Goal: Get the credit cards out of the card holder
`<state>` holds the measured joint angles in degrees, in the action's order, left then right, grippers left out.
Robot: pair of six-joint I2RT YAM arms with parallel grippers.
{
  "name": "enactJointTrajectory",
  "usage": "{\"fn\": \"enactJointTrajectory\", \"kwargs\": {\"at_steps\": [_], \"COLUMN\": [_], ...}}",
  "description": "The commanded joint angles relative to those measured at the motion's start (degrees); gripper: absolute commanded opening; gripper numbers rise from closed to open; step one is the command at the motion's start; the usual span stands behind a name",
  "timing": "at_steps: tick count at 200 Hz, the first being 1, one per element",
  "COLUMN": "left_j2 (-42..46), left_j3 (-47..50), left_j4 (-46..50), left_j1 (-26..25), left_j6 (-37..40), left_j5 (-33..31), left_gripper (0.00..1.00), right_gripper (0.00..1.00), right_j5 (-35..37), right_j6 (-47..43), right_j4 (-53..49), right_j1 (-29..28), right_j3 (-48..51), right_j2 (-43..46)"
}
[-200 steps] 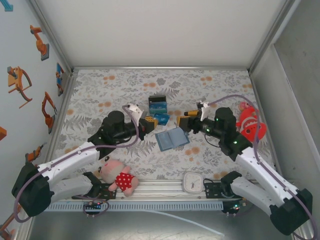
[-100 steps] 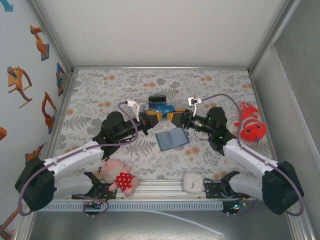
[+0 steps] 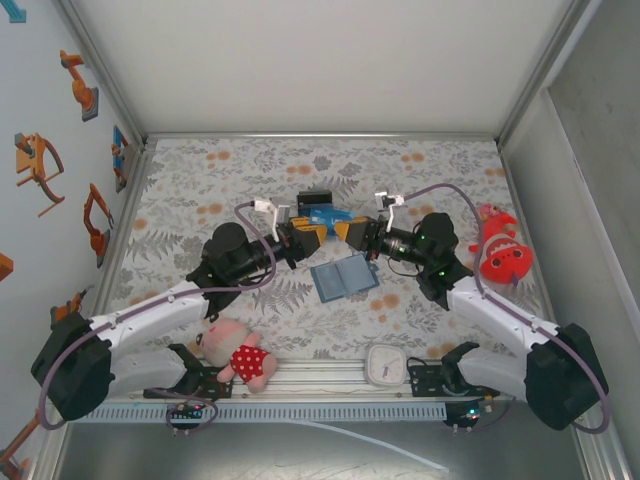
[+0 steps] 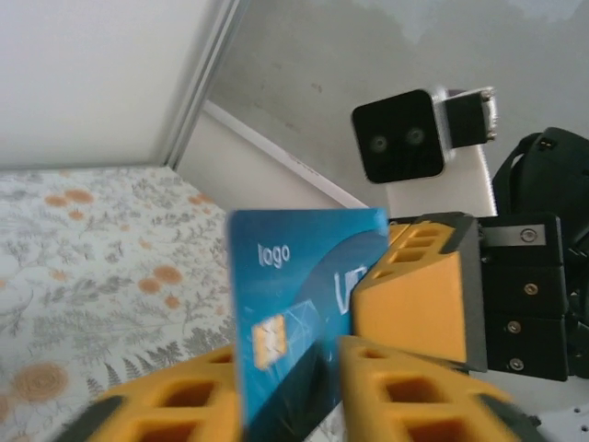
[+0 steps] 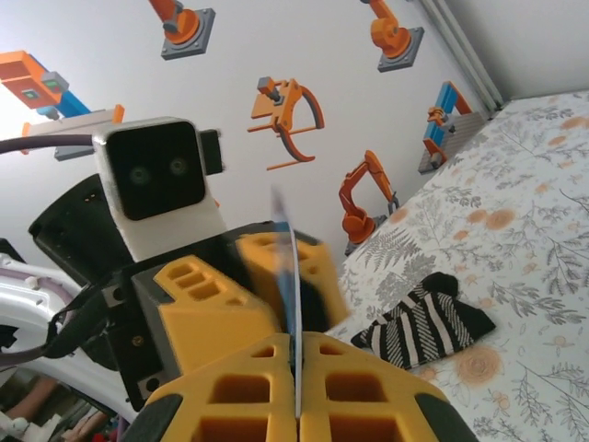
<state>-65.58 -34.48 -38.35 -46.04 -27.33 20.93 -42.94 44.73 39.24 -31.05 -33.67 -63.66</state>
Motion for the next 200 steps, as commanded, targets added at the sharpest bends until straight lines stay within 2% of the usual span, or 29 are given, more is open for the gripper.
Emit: {"fn": "enactJointTrajectory", "kwargs": {"at_steps": [1,11,36,57,73,121,149,170,200], "left_j2": [4.6,6.9,10.2,8.7,6.0,-0.9,-3.9,-5.5,-6.7], "left_j3": [-2.5,-4.1,-10.8,-19.3,-24.5,-32.0,-33.9,-34.3,-34.3], "left_j4": [8.6,14.7,31.2,47.4,55.1,60.5,61.0,60.8,60.6], "left_j1": [0.7,0.7,0.9,0.8,0.9,0.8,0.9,0.9,0.9], "left_j6": [5.4,9.0,18.5,27.0,30.5,32.8,32.9,32.6,32.6], "left_j5": [-1.2,-2.7,-4.6,-0.3,2.6,10.2,13.7,15.3,16.6], "left_gripper": [0.46,0.52,0.6,0.66,0.68,0.66,0.55,0.53,0.4], "right_gripper": [0.0,0.0,0.0,0.0,0.0,0.0,0.0,0.0,0.0], "right_j5": [-1.2,-1.7,-3.2,-5.0,-6.4,-11.4,-12.7,-13.0,-13.4], "right_j6": [-4.9,-8.4,-18.2,-25.3,-28.7,-30.2,-30.2,-30.1,-30.1], "right_j4": [-5.0,-11.1,-25.6,-36.1,-40.7,-42.1,-41.5,-41.4,-40.9], "right_j1": [-0.1,-0.2,-0.2,-0.2,-0.2,-0.4,-0.5,-0.6,-0.7], "right_j3": [-3.3,-4.8,-8.2,-11.2,-12.9,-14.4,-14.9,-15.2,-15.2], "right_j2": [1.9,2.6,5.1,6.3,6.4,4.5,4.0,3.8,3.8]}}
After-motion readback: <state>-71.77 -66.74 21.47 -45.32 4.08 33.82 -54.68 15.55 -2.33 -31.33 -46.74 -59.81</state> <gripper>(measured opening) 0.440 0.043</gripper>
